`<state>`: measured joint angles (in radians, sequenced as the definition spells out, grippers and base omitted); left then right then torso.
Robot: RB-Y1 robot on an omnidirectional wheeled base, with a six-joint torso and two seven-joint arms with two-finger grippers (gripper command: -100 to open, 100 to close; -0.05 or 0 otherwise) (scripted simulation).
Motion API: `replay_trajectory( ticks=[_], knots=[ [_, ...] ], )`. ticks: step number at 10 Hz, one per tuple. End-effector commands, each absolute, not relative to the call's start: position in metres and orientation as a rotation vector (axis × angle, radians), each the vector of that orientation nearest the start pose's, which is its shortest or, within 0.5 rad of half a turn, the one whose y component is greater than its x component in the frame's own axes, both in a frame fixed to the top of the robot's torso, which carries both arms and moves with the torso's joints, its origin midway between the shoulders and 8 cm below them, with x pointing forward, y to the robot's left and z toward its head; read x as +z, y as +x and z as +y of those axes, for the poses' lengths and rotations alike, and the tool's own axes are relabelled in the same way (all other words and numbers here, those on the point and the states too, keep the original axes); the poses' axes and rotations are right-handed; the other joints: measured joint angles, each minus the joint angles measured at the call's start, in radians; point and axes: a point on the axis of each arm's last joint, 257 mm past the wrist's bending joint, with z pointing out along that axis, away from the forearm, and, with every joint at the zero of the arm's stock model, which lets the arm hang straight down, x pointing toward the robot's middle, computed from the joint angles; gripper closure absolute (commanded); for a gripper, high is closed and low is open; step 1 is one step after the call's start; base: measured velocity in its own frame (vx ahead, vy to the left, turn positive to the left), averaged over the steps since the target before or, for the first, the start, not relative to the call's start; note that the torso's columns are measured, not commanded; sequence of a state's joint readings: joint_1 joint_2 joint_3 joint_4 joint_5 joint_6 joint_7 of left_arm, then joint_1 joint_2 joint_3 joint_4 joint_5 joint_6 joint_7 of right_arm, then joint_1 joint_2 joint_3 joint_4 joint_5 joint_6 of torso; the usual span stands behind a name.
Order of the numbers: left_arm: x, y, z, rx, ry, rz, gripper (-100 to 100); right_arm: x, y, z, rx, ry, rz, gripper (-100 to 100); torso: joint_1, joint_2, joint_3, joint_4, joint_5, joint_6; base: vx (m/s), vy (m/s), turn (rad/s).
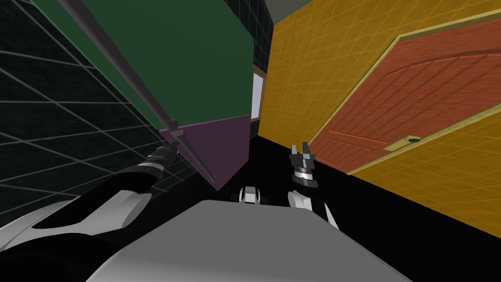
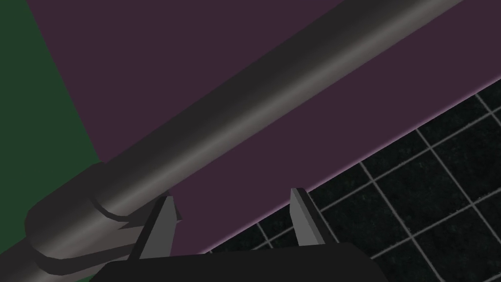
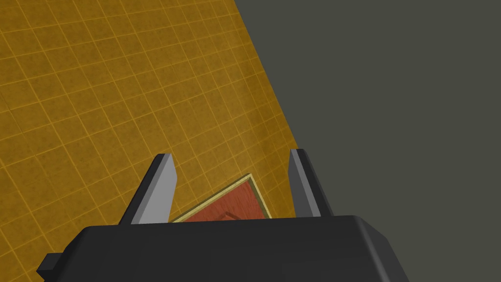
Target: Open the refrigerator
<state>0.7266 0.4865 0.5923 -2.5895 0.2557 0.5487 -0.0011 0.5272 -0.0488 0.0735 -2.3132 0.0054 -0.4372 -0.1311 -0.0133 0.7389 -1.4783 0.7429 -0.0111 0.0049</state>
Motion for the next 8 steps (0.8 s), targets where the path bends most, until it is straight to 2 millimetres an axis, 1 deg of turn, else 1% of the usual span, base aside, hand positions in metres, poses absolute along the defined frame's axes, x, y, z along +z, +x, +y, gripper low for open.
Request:
replay_trajectory(
  ticks=[1,2,3,4,6,7,8],
  knots=[
    [-0.04,0.321,0.475,-0.492,-1.047,1.274,-100,0.016,0.349,-0.253,1.472,0.731,0.662,0,0.006,-0.003,-0.002,-0.001,0.001,0.001,0.019,0.045,0.021],
    [-0.03,0.321,0.469,-0.497,-1.019,1.271,100,0.016,0.349,-0.253,1.472,0.731,0.662,0,0.003,-0.002,-0.001,-0.001,0.002,0.0,-0.013,-0.017,-0.007],
    [-0.035,0.321,0.474,-0.49,-1.039,1.274,100,0.016,0.349,-0.252,1.473,0.731,0.662,0,0.002,0.0,0.002,-0.003,0.005,-0.002,-0.006,-0.015,-0.006],
    [-0.035,0.317,0.483,-0.471,-1.056,1.258,100,0.016,0.349,-0.252,1.473,0.731,0.662,0,0.008,0.0,0.003,-0.004,0.009,-0.004,0.012,-0.144,0.071],
    [-0.038,0.307,0.503,-0.431,-1.096,1.224,100,0.016,0.349,-0.252,1.473,0.731,0.662,0,0.002,-0.003,0.001,-0.005,0.008,-0.005,0.059,-0.351,0.143],
    [-0.038,0.307,0.503,-0.431,-1.096,1.224,100,0.016,0.349,-0.252,1.473,0.731,0.662,0,0.003,-0.004,0.0,-0.006,0.008,-0.005,0.012,-0.303,0.048],
    [-0.04,0.302,0.513,-0.411,-1.115,1.208,100,0.017,0.349,-0.252,1.473,0.731,0.662,0,0.014,0.0,0.002,-0.005,0.011,-0.004,-0.029,-0.281,0.041]
  ],
)
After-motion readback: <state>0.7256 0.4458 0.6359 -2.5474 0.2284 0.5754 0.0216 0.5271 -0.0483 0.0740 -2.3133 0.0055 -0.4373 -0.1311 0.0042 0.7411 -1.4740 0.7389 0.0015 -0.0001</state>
